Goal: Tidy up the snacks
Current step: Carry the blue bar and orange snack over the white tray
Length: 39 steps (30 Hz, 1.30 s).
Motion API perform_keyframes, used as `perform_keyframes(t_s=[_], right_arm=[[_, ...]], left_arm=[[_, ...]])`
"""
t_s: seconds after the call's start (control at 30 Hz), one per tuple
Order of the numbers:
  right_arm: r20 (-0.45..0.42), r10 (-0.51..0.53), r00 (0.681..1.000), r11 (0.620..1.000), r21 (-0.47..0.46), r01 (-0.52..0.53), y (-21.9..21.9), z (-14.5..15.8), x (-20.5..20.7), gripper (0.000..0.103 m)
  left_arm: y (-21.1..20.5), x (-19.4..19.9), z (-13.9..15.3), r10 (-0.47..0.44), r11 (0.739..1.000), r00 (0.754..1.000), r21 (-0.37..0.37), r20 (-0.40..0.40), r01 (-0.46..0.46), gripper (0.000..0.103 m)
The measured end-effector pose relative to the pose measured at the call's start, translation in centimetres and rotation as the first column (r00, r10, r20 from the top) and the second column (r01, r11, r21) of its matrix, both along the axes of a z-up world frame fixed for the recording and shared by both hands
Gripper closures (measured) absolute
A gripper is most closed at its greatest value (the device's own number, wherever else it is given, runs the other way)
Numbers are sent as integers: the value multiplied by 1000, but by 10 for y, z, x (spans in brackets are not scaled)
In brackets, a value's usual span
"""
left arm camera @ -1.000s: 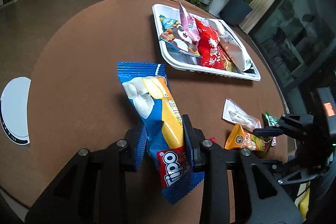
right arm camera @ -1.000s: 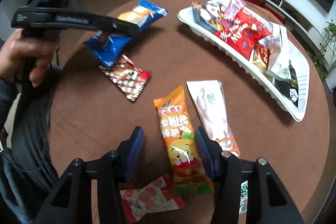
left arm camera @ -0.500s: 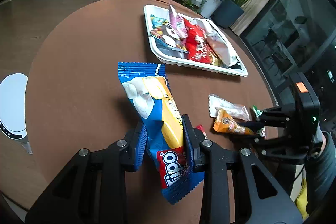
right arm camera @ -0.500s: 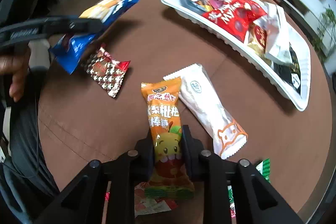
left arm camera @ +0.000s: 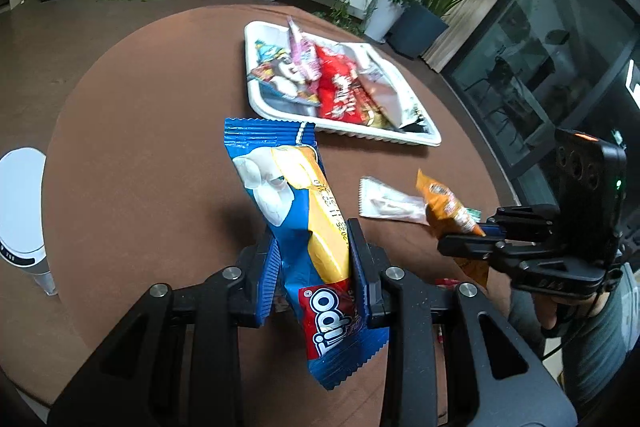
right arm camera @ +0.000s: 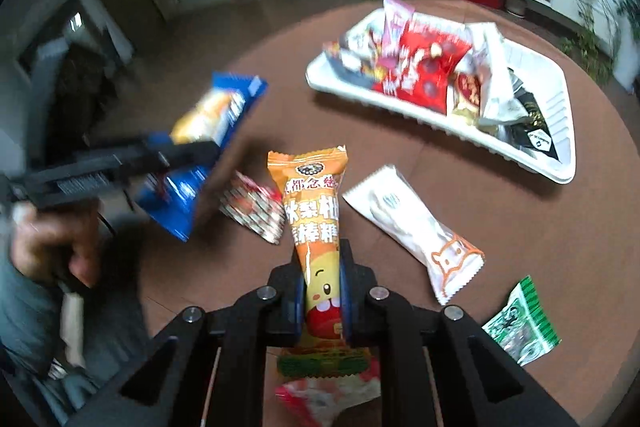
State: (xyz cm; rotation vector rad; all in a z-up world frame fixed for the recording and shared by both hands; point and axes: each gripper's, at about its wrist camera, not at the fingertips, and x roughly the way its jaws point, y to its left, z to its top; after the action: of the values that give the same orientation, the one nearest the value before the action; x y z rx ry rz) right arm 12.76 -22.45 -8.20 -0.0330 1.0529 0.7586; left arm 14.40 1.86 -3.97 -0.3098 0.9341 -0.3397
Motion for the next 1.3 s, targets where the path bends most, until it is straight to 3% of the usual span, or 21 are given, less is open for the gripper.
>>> perform_keyframes(t_s=[0.17, 0.47, 0.57, 0.83, 1.1, 1.3], right_arm=[[-25, -84, 996, 980, 178, 88, -29, 16, -5, 88], [-78, -194, 978, 933, 295, 209, -67, 16, -6, 88], [-93, -229, 969, 916, 317, 247, -79, 9, 3, 88], [-94, -348, 933, 862, 359, 358, -124, 24, 21, 88], [-21, -455, 890, 834, 340, 435, -149, 64, 71, 88], [1, -463, 886, 840, 319, 439, -131, 77, 123, 88]], left_arm=[[-5, 0, 12, -11, 1000, 1000, -12, 17, 11, 74], [-13, -2, 20, -23, 999, 999, -25, 30, 24, 74], [-12, -2, 23, -25, 999, 999, -31, 31, 26, 74], [-8, 21, 44, -30, 999, 998, -27, 61, 32, 74], [-21, 78, 84, -63, 996, 991, 64, 117, 55, 74], [-39, 126, 87, -108, 985, 990, 144, 92, 94, 74]])
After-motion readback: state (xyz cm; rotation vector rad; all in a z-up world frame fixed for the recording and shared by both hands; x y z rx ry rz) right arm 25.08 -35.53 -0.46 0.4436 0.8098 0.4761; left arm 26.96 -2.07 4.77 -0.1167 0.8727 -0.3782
